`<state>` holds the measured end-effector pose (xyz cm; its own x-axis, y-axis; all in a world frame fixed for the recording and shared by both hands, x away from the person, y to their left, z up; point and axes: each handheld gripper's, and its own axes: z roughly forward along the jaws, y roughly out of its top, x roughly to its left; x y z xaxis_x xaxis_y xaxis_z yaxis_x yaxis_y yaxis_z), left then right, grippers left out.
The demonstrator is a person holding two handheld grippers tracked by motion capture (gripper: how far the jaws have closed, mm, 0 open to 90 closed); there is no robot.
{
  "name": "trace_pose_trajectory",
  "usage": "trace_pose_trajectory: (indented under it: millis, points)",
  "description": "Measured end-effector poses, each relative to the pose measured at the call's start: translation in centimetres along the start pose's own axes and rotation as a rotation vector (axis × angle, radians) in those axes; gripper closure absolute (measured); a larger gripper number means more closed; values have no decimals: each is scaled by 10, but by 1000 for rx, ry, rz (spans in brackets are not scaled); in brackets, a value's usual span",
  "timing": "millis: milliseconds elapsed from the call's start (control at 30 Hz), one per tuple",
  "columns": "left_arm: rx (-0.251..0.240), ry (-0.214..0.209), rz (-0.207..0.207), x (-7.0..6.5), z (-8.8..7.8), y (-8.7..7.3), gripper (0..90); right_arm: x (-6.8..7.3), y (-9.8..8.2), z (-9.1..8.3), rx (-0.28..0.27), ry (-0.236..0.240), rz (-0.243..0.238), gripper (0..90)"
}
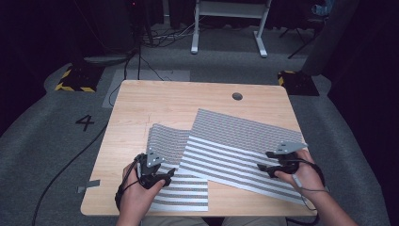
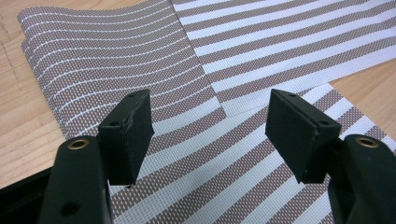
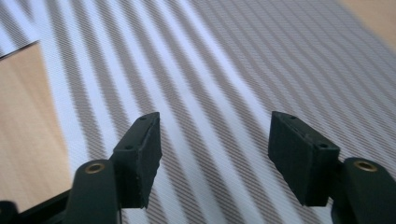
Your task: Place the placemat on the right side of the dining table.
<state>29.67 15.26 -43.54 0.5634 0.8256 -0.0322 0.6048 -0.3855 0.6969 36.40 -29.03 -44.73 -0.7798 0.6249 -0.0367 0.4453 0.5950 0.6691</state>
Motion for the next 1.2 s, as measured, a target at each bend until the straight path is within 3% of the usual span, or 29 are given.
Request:
trace_pose_trajectory:
  millis: [67, 133, 167, 367, 467, 500, 600, 833, 967, 1000, 1033, 1067, 1200]
  points:
    - [1, -5, 1, 0, -1, -1, 323, 10, 7, 15, 31, 56, -39, 332]
    - [1, 2, -2, 0, -3, -3, 323, 18, 11, 26, 75, 77, -78, 315]
    - [0, -2, -2, 0, -3, -4, 323, 24, 16, 35, 104, 99, -122, 292]
    - [5, 3, -7, 0, -4, -9, 323, 39, 28, 49, 115, 178, -194, 242]
    - [7, 2, -10, -1, -5, -10, 323, 47, 33, 58, 135, 213, -199, 231]
    - [9, 3, -9, -2, -5, -10, 323, 49, 34, 61, 151, 215, -194, 230]
    - [10, 3, -10, -2, -6, -11, 323, 50, 33, 72, 194, 205, -251, 189]
    - [12, 0, -5, -4, -4, -10, 323, 49, 35, 75, 213, 205, -249, 161]
    - [14, -12, 8, -7, -2, -9, 322, 50, 44, 79, 273, 199, -277, 165]
    - [14, -11, 9, -7, -2, -9, 322, 50, 45, 81, 277, 202, -284, 167]
    - [12, -11, 14, -7, -2, -9, 322, 52, 47, 80, 299, 199, -261, 172]
    - [13, -12, 14, -7, -2, -9, 322, 51, 47, 81, 290, 201, -276, 178]
    - [6, -10, 11, -6, -2, -9, 322, 48, 49, 79, 287, 183, -249, 273]
